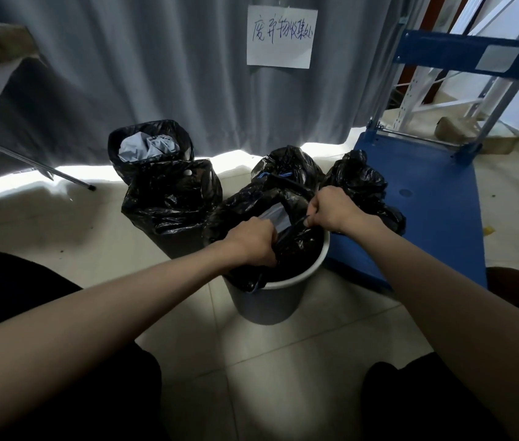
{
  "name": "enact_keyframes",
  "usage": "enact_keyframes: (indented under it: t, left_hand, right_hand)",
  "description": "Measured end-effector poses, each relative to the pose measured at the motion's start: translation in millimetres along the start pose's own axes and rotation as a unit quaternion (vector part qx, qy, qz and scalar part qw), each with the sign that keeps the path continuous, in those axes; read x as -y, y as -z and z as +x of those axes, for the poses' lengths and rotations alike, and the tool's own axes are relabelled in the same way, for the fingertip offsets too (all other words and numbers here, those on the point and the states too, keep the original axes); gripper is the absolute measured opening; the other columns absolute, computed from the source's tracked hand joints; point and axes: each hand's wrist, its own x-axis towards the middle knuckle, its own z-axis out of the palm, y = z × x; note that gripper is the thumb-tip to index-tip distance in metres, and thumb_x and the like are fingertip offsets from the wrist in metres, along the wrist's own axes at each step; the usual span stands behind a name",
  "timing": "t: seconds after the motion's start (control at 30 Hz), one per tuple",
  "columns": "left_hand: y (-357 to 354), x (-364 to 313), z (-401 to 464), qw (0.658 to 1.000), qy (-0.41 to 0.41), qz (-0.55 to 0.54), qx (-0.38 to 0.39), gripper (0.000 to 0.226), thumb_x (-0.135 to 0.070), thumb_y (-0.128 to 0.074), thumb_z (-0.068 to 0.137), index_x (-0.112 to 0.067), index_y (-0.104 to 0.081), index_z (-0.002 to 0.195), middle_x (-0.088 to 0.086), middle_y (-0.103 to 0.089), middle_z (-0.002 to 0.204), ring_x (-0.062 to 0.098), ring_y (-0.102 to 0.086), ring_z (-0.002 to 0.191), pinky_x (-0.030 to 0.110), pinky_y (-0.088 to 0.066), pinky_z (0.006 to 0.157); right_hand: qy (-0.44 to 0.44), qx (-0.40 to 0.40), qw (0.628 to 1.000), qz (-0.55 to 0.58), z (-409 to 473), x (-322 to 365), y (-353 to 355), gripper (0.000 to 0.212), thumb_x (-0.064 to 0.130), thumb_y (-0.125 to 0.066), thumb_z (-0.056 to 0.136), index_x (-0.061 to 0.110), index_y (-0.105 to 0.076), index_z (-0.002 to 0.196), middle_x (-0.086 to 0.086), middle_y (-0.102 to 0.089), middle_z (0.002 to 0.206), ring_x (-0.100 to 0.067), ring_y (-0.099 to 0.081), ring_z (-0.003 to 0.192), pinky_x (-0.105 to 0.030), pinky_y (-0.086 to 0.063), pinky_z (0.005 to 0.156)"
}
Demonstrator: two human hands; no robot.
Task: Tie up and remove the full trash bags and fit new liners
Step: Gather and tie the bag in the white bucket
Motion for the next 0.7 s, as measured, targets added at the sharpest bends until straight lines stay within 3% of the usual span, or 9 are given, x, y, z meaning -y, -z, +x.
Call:
enact_keyframes:
  t: [0.13,0.3,0.4,0.47,0.57,0.63,0.7]
  left_hand:
    - [16,11,-1,0.997,-0.009,0.016,0.076,0.021,-0.018,-0.078,0.067,-0.021,-0.058,0.071,0.001,-0.061,0.079,0.021,-0.061,0.08,0.024,-0.045,0.062]
    - [46,15,-5,0.98,-0.041,-0.07,0.183,0.021,-0.002,-0.072,0.076,-0.022,-0.064,0.075,-0.001,-0.061,0.073,0.013,-0.055,0.071,0.02,-0.045,0.065]
    - [60,25,-8,0.966,-0.025,-0.138,0.218,0.021,0.0,-0.074,0.078,-0.015,-0.074,0.092,0.006,-0.072,0.086,0.015,-0.066,0.081,0.025,-0.054,0.082]
    - [64,37,-6,0.974,-0.001,-0.13,0.186,0.021,-0.002,-0.076,0.078,-0.012,-0.075,0.097,0.011,-0.074,0.095,0.02,-0.068,0.088,0.033,-0.054,0.089]
    - [61,58,0,0.995,0.058,-0.035,0.068,0.011,-0.012,-0.079,0.076,-0.011,-0.075,0.087,0.009,-0.075,0.086,0.019,-0.07,0.078,0.028,-0.055,0.065]
    - [57,71,-2,0.994,0.103,0.009,0.038,0.01,-0.013,-0.079,0.075,-0.008,-0.072,0.08,0.007,-0.073,0.076,0.019,-0.071,0.069,0.024,-0.052,0.055]
    - [51,82,-3,0.989,0.137,0.01,0.051,0.01,-0.011,-0.076,0.078,-0.007,-0.069,0.073,0.007,-0.071,0.066,0.02,-0.072,0.062,0.027,-0.057,0.058]
  right_hand:
    - [-0.022,0.063,0.997,-0.03,-4,0,0,0.024,0.014,-0.086,0.07,0.017,-0.064,0.062,-0.011,-0.069,0.089,-0.029,-0.066,0.09,-0.038,-0.055,0.084]
    - [-0.046,0.129,0.984,-0.114,-9,4,0,0.026,0.013,-0.086,0.07,0.007,-0.068,0.088,-0.012,-0.067,0.093,-0.029,-0.065,0.086,-0.04,-0.057,0.084]
    - [-0.033,0.14,0.979,-0.143,-10,11,-3,0.027,0.009,-0.072,0.079,0.008,-0.068,0.106,-0.012,-0.064,0.105,-0.032,-0.063,0.096,-0.041,-0.054,0.09]
    - [-0.003,0.118,0.989,-0.091,-7,19,-6,0.02,0.017,-0.064,0.084,0.014,-0.071,0.102,-0.009,-0.065,0.11,-0.029,-0.062,0.1,-0.041,-0.052,0.095]
    - [0.084,0.103,0.991,-0.012,-6,39,-13,0.023,0.013,-0.055,0.088,0.021,-0.076,0.082,0.005,-0.071,0.093,-0.016,-0.064,0.093,-0.032,-0.052,0.092]
    - [0.138,0.136,0.981,0.012,-11,54,-19,0.024,0.014,-0.056,0.088,0.021,-0.078,0.08,0.011,-0.072,0.086,-0.009,-0.064,0.09,-0.029,-0.05,0.092]
    - [0.176,0.196,0.965,0.011,-15,65,-27,0.019,0.019,-0.061,0.089,0.023,-0.079,0.084,0.013,-0.073,0.089,-0.007,-0.062,0.091,-0.027,-0.049,0.092]
